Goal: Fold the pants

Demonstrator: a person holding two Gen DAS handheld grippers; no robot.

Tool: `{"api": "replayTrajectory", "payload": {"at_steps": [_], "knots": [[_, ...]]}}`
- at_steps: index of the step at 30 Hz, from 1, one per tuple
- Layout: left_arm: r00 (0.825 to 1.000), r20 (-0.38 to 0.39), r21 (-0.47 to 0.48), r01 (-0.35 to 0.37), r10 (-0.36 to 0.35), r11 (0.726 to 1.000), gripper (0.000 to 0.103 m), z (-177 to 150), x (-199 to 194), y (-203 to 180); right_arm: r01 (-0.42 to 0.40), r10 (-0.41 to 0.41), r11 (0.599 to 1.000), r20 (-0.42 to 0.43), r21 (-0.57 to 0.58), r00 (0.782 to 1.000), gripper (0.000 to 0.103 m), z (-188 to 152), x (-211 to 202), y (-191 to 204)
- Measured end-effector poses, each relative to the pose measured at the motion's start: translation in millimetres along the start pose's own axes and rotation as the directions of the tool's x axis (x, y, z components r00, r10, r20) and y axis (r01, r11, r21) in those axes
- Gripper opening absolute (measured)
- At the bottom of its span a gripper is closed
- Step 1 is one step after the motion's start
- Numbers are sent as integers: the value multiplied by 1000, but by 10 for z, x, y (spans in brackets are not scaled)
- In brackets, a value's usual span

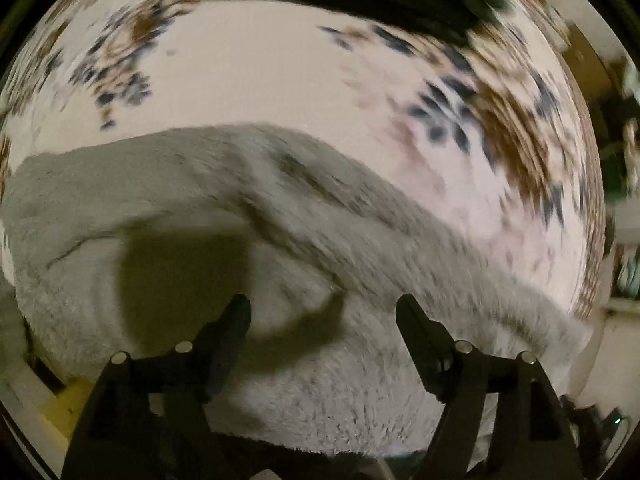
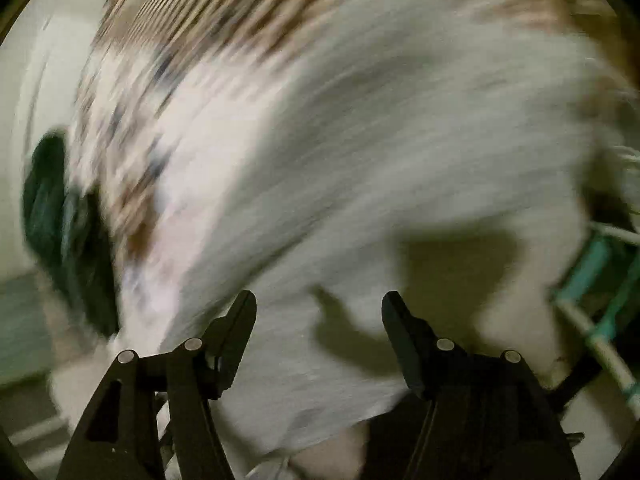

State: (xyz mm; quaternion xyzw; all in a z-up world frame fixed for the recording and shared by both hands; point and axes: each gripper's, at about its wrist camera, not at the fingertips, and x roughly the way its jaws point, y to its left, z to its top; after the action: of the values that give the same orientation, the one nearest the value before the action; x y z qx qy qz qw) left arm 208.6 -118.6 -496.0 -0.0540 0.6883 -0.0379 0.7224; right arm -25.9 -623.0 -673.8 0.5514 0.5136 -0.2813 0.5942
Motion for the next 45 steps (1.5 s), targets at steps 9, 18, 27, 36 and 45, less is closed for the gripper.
{"api": "replayTrajectory", "payload": {"at_steps": [9, 18, 27, 36, 45], "knots": [[988, -120, 265, -61, 96, 962, 74, -467, 781, -744, 8, -23, 983, 84, 183, 996, 68, 890, -312, -1429], [984, -105, 306, -106, 144, 946, 75, -454, 754, -787, -30, -3, 988, 212, 150, 977, 0, 750, -283, -1480], [982, -129, 333, -91, 141, 938, 75, -669, 749, -1011, -241, 200, 948, 199, 208, 959, 66, 810, -496, -1820], [981, -134, 357, -87, 143, 930, 75, -692, 778, -1079, -164, 118, 967, 230, 195, 966, 5, 991, -300, -1604], [976, -172, 348, -65, 131, 935, 75, -810, 714, -761, -195, 157, 939, 151, 284, 976, 51, 894, -324, -1915]]}}
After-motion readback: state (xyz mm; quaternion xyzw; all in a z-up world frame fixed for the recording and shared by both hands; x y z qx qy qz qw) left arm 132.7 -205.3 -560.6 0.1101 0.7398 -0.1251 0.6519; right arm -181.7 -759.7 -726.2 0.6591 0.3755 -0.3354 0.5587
